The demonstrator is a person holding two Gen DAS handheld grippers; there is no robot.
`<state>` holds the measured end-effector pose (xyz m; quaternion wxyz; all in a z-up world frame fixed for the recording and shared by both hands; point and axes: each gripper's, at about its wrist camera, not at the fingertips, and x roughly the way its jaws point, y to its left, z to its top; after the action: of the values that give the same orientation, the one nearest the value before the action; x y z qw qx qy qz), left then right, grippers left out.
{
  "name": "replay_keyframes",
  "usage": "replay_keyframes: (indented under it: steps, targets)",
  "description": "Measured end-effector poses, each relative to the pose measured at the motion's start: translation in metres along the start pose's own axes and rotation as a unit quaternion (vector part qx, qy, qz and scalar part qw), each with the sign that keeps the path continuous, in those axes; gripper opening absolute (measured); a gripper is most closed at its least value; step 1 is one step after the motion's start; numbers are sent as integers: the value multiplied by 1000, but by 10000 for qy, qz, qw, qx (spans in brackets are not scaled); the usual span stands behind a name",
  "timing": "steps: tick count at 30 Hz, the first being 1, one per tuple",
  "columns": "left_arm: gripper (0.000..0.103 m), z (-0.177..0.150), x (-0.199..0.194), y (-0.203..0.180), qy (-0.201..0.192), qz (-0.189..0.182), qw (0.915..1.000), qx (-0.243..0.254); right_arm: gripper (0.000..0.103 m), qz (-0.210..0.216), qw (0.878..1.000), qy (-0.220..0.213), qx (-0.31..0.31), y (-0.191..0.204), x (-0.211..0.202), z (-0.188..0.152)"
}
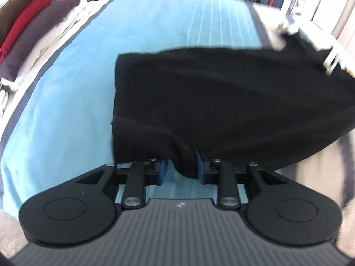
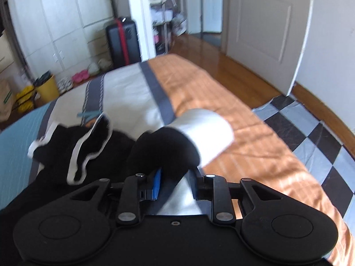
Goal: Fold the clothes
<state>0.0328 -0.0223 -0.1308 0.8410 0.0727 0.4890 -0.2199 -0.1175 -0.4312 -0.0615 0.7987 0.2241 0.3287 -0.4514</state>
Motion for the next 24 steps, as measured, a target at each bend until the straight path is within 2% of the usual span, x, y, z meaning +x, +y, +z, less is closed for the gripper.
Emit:
replay_keyframes:
  steps: [1,4,6,7,8,9,11,12,14,16,17,18,20,22,24]
  targets:
    - [32,2,-5,6,-30,-96,9998,-175,43,-160,9995,-285,1,0,-6,0]
    - [33,13,-22,15,-215,-285,9970,-687,51,-613,9917,-1132,5,2,-25,0]
    - [37,23,-38,11,-502,-362,9962,-619,56,-316,9876,-1540,0,4,-38,-1]
    - [45,29,-46,7,-672,-369,9956,-540,58,18,9888,-1492,50,5,-38,0]
    - [52,35,-51,2,-817,-382,9949,-455,58,545,9916,-1158,203,5,-30,1]
    - [52,41,-53,-5,-911,-408,9944,-358,58,1070,9902,-818,354,5,-22,2]
    - [52,55,-47,-21,-989,-416,9941,-132,58,2028,9755,54,849,7,5,-1]
    - [52,62,-42,-30,-1001,-409,9941,-11,58,2460,9605,570,1174,8,22,-6]
    - [52,76,-31,-48,-1024,-395,9937,230,59,3263,9146,1580,1793,10,57,-14]
    - [52,91,-20,-66,-1046,-380,9927,472,59,3650,8732,2358,2206,18,82,-32]
    - [52,98,-15,-75,-1056,-373,9919,592,59,3736,8632,2423,2380,20,88,-37]
    - [52,105,-9,-84,-1067,-366,9911,713,59,3694,8640,2421,2416,23,94,-38]
    - [52,119,3,-102,-1068,-410,9891,923,59,3359,8860,2349,2168,32,101,-28]
    - [52,130,19,-116,-999,-672,9879,975,59,3055,9102,2144,1796,44,106,-15]
    - [52,141,37,-130,-945,-890,9859,1057,63,2841,9223,2009,1680,53,115,-9]
